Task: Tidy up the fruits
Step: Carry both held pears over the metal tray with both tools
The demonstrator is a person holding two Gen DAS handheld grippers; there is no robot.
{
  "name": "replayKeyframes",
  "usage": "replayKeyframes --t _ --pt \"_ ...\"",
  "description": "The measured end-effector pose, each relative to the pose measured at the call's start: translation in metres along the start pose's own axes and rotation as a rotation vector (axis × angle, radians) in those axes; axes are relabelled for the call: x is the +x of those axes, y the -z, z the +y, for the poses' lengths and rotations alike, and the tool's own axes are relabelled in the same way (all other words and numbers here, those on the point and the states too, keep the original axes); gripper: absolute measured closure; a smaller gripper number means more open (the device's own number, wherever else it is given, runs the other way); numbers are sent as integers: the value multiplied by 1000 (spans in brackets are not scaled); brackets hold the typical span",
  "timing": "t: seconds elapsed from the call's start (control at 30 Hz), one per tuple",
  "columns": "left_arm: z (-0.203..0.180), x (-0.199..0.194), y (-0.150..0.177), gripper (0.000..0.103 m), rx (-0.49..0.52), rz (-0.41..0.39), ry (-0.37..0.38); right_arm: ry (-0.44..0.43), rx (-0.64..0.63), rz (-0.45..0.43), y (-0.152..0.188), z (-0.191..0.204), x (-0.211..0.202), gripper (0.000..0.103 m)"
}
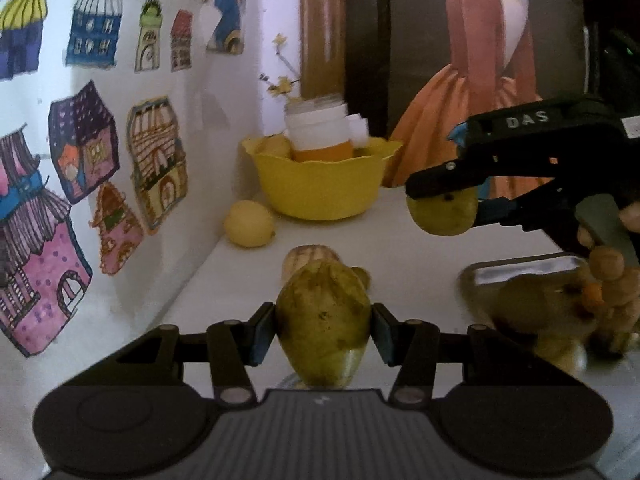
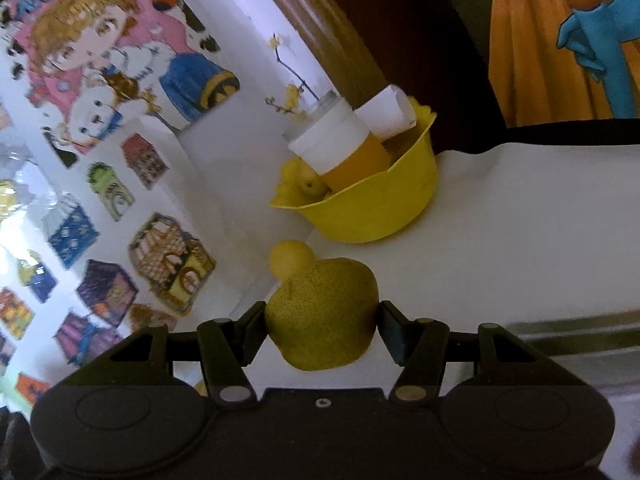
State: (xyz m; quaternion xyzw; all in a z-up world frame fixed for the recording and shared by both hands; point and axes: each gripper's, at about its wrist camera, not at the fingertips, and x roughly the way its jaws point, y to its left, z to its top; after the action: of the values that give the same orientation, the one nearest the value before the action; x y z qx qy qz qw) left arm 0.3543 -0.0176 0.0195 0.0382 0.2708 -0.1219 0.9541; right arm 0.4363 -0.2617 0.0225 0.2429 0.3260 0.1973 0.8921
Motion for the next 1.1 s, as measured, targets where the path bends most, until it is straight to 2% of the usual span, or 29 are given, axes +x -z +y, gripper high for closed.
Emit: replayKeyframes --t 0.33,0.7,0.9,1.1 --pt "-47 -34 7 48 24 -23 86 5 -60 -52 26 -14 -89 42" --pt "-98 -71 31 48 43 -2 181 20 -56 -42 73 -42 -162 42" --pt "-115 -84 47 48 47 19 234 54 -79 -24 102 -54 -191 42" --pt "-123 -88 63 48 41 54 260 95 -117 -1 123 -65 -197 42"
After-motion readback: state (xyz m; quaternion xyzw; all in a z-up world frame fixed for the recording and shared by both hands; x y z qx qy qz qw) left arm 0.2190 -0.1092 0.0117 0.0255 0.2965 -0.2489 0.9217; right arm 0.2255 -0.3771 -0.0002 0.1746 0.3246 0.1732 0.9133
